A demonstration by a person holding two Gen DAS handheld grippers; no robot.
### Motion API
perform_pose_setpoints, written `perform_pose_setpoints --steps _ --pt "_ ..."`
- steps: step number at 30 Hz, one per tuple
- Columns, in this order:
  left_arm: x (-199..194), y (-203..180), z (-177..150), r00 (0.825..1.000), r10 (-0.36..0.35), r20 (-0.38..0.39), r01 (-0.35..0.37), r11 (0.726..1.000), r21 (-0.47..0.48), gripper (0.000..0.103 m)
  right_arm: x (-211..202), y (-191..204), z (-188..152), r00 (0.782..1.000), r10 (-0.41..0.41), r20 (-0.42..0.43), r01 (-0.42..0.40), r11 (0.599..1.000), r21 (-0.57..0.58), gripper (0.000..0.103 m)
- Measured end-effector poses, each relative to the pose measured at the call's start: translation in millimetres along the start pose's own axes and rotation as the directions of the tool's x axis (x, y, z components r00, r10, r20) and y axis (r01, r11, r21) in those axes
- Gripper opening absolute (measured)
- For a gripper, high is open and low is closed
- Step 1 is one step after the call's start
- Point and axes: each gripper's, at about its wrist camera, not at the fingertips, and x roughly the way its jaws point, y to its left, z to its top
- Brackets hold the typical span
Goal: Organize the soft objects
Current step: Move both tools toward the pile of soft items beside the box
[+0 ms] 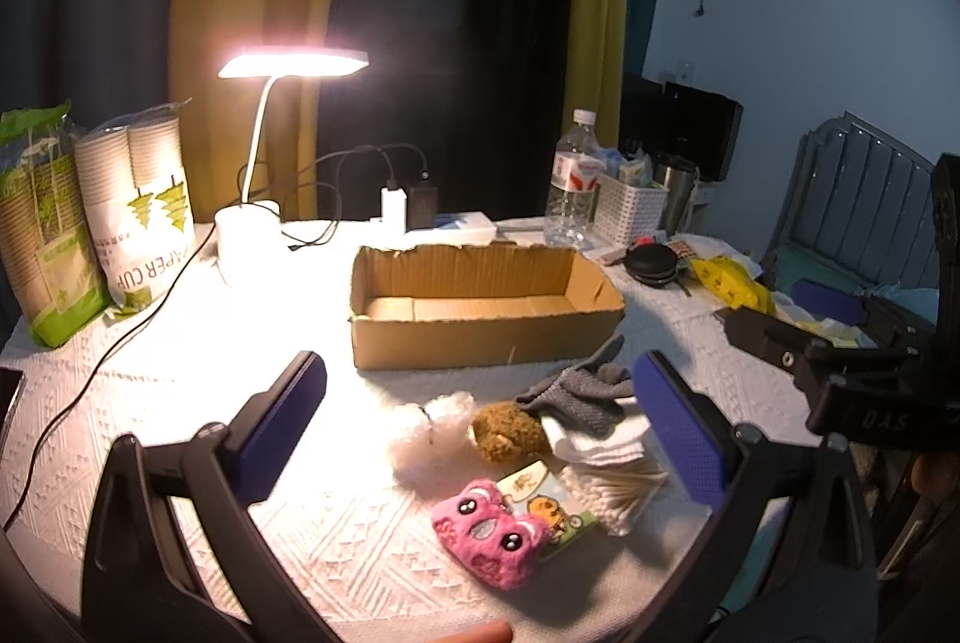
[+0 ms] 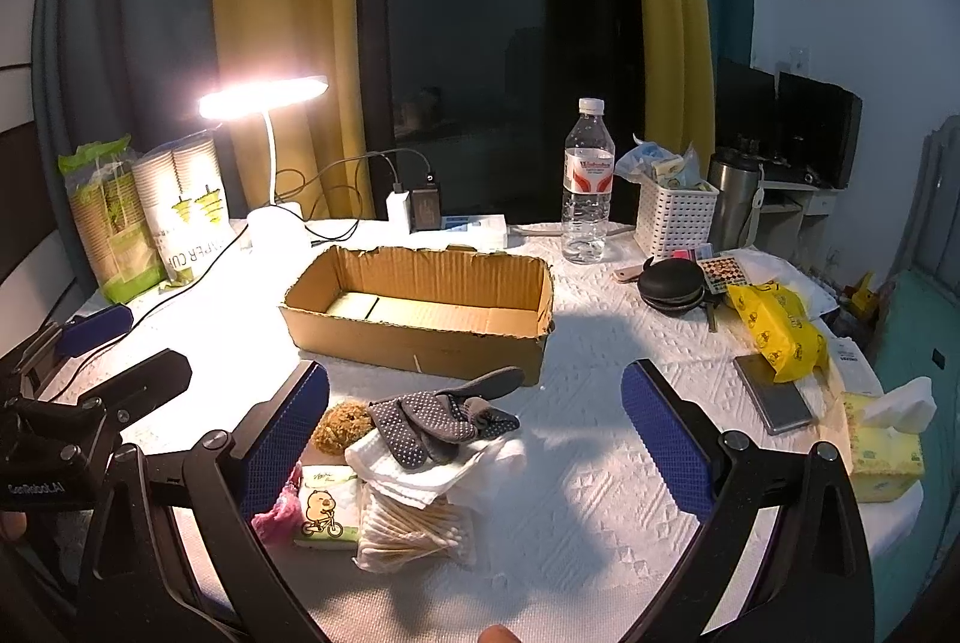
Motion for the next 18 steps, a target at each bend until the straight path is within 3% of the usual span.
perform_pose_setpoints --steps 18 --pt "-1.8 5.6 -7.2 1.000 0.002 -0.013 -0.002 1.000 -0.010 0.102 -1.6 5.9 -2.8 1.000 0.004 -0.017 -0.004 1.000 -0.005 0.100"
